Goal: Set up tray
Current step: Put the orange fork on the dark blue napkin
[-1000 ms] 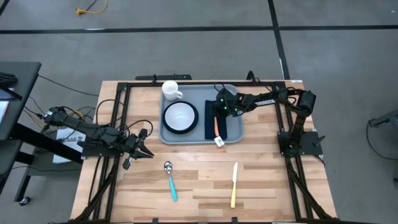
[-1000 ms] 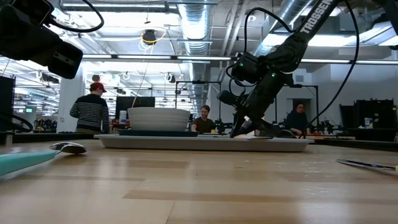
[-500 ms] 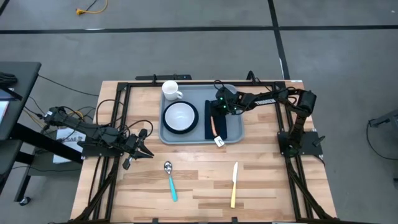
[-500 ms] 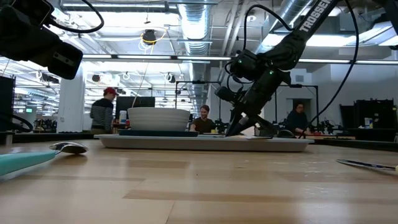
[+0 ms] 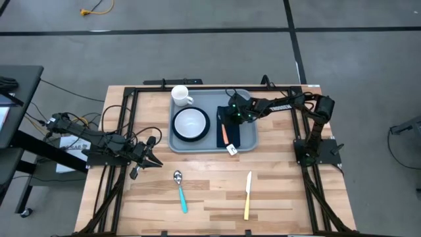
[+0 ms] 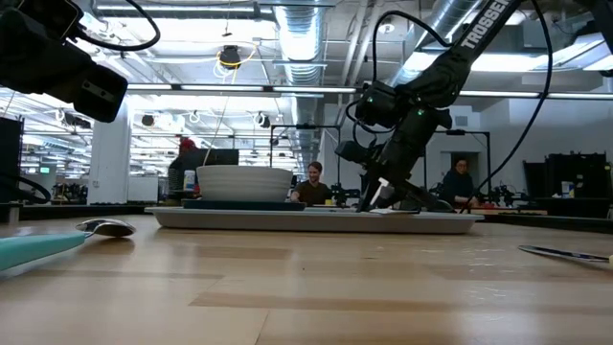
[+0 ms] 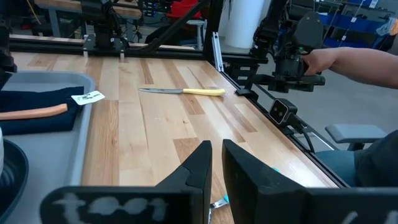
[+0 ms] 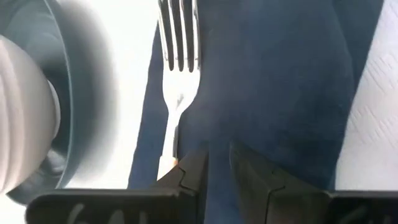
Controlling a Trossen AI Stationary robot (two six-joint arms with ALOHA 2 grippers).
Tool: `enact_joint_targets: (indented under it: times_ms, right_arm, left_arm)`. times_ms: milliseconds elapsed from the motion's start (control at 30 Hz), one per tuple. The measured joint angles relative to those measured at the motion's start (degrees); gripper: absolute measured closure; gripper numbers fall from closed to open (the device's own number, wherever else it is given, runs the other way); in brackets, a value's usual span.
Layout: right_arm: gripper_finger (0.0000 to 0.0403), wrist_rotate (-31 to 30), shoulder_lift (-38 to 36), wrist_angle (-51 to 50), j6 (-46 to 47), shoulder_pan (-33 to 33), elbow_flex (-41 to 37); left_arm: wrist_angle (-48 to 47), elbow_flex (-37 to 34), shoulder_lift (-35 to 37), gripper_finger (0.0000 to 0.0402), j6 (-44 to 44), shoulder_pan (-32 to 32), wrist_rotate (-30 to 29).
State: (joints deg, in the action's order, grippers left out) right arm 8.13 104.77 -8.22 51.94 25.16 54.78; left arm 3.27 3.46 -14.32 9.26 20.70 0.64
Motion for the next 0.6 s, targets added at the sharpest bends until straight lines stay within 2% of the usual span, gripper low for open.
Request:
enact_joint_targets:
  times_ms: [400,600]
  right_arm:
    - [0.0342,-0.7,-0.5,1.2,-1.0,-0.9,0.0]
    - [0.0342,-0.6,-1.4,1.0,-3.0,-1.3,1.6]
  left_arm:
    - [0.0,0.0,0.0,0.0377,0.0,0.0,0.0]
    - [0.1,0.0,0.0,0.0377,0.0,0.0,-1.8]
